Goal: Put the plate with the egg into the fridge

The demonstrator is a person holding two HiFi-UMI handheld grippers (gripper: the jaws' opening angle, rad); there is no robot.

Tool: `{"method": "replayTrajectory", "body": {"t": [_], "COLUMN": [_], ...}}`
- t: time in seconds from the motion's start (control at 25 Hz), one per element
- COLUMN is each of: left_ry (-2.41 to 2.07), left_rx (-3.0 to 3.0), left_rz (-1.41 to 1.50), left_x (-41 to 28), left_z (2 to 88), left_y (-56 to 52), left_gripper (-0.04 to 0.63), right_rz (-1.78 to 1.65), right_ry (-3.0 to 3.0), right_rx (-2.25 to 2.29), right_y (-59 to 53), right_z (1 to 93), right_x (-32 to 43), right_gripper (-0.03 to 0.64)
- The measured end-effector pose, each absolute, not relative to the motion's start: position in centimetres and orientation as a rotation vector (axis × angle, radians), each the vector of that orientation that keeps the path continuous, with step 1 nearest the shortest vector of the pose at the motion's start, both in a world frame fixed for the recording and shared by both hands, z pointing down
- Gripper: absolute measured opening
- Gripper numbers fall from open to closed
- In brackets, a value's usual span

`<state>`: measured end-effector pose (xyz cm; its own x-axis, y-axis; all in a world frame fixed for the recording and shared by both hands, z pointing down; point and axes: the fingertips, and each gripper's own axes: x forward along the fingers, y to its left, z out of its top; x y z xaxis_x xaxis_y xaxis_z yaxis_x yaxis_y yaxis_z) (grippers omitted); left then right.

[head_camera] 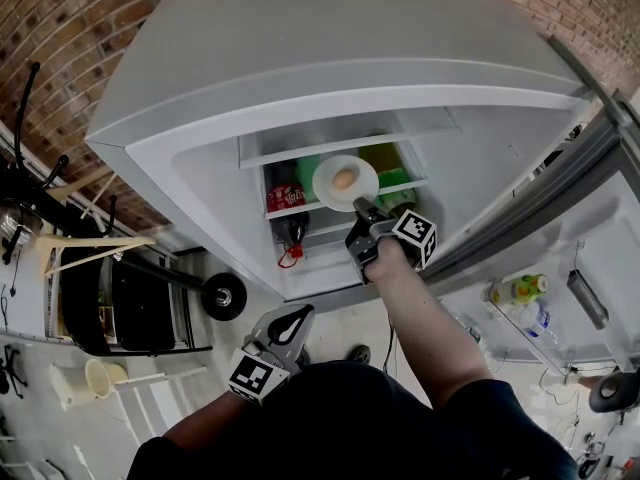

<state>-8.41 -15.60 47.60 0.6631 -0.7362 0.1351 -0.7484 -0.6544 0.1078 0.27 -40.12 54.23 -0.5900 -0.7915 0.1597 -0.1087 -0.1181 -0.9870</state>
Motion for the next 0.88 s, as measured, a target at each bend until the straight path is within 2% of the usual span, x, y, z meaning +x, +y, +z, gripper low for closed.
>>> {"method": "replayTrajectory", "body": {"t": [0.68,0.88], "left_ry": [-1.223,-1.215], "left_rx": [2.721,2.717], "left_rz": [0.115,0.092], "left_x": [-8.8,-8.7], "left_z": [47.5,47.3], "left_y": [-15.7,-15.7], "left_gripper": [0.005,0.005], "right_rz": [-1.772,-1.736], "right_ry": [1.668,1.668], "right_rx": [-0.984,-0.933], "right_y": [-40.9,-41.0], "right_z": [54.1,53.1], "right_x": [-0.7,-0.6], "right_gripper": [0.032,0.138]}}
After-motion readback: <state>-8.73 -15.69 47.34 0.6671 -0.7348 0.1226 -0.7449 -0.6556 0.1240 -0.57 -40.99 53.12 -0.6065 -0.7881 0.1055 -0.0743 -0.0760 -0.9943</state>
